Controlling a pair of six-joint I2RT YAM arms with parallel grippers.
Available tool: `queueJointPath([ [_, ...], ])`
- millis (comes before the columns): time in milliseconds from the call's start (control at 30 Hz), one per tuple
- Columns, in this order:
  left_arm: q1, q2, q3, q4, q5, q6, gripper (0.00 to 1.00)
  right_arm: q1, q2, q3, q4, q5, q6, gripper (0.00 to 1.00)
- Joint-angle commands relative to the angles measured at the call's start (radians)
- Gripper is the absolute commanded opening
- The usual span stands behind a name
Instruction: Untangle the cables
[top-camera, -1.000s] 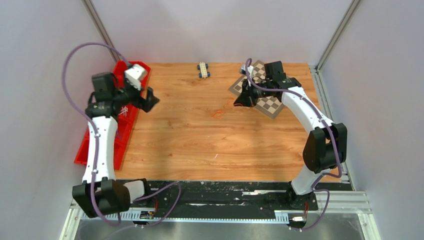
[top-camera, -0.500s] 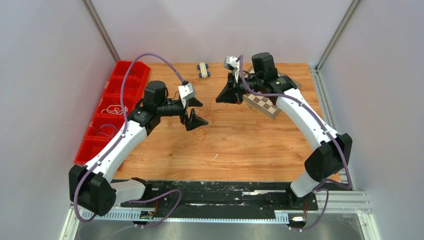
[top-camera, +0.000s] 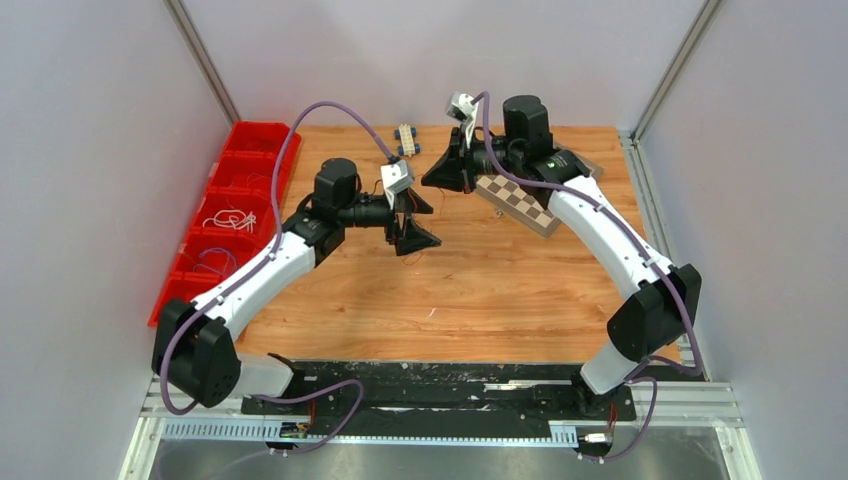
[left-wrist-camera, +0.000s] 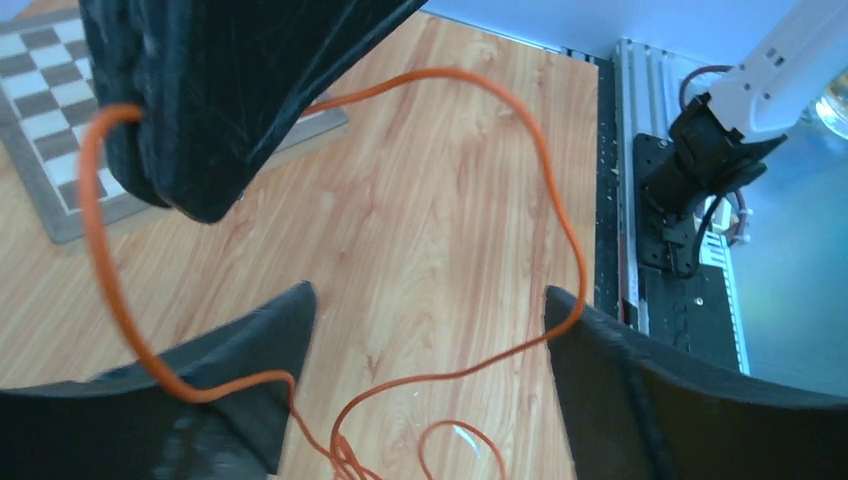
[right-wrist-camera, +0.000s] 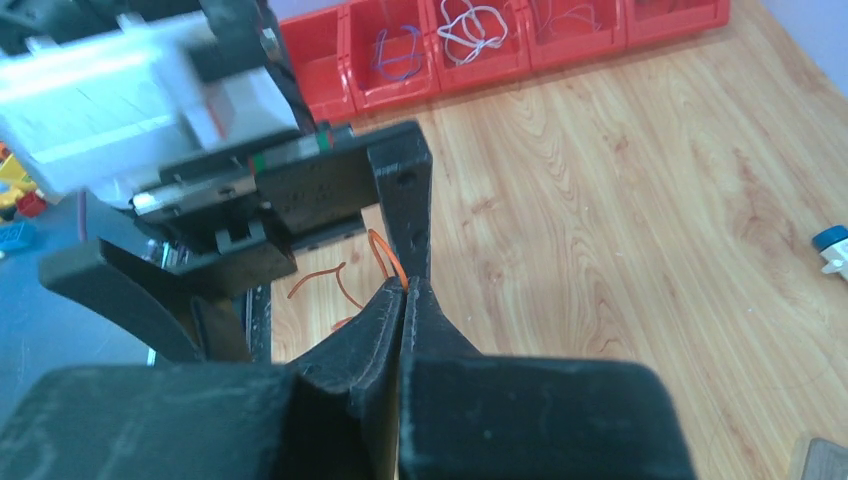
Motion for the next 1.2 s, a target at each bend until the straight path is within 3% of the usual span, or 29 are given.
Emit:
queueJointPath([
  [0,-0.009,0.026,0.015,0.08,-0.105,-0.044,0.82,0.0,0.015,0.072,0.107,0.046,0.104,0.0],
  [33,-0.009,0.018,0.011,0.064,-0.159,-0.039,0.76,-0.004,0.013,0.075,0.112,0.048,0.111,0.0],
  [67,-0.005,0.011,0.005,0.062,-0.181,-0.036,0.62,-0.01,0.011,0.076,0.117,0.048,0.113,0.0],
  [100,0.008,-0.011,-0.016,0.077,-0.202,-0.04,0.55,-0.02,0.01,0.076,0.119,0.048,0.127,0.0],
  [167,0.034,-0.055,-0.047,0.102,-0.212,-0.065,0.22,-0.05,0.013,0.073,0.12,0.053,0.151,0.0],
  [233,0.056,-0.092,-0.05,0.074,-0.204,-0.067,0.06,-0.087,0.017,0.059,0.12,0.062,0.155,0.0],
  [300,0.076,-0.123,-0.033,0.03,-0.191,-0.049,0.0,-0.119,0.017,0.034,0.119,0.069,0.145,0.0],
  [500,0.119,-0.145,0.082,-0.05,-0.128,-0.057,0.0,-0.117,0.029,-0.097,0.118,0.05,0.077,0.0],
  [767,0.163,-0.112,0.242,-0.035,-0.166,-0.175,0.0,0.03,0.068,-0.156,0.116,-0.037,0.046,0.0],
  [833,0.19,-0.116,0.26,-0.083,-0.154,-0.158,0.0,0.038,0.08,-0.136,0.112,-0.06,0.052,0.12],
  [967,0.327,-0.156,0.25,-0.285,-0.107,-0.103,0.0,-0.033,0.094,-0.115,0.098,-0.034,0.083,0.61],
  [1033,0.391,-0.176,0.263,-0.45,-0.13,0.028,0.0,-0.078,0.087,-0.123,0.098,-0.012,0.088,0.71],
  [1167,0.537,-0.229,0.275,-0.736,-0.163,0.261,0.0,-0.154,0.057,-0.148,0.095,0.004,0.082,0.79],
])
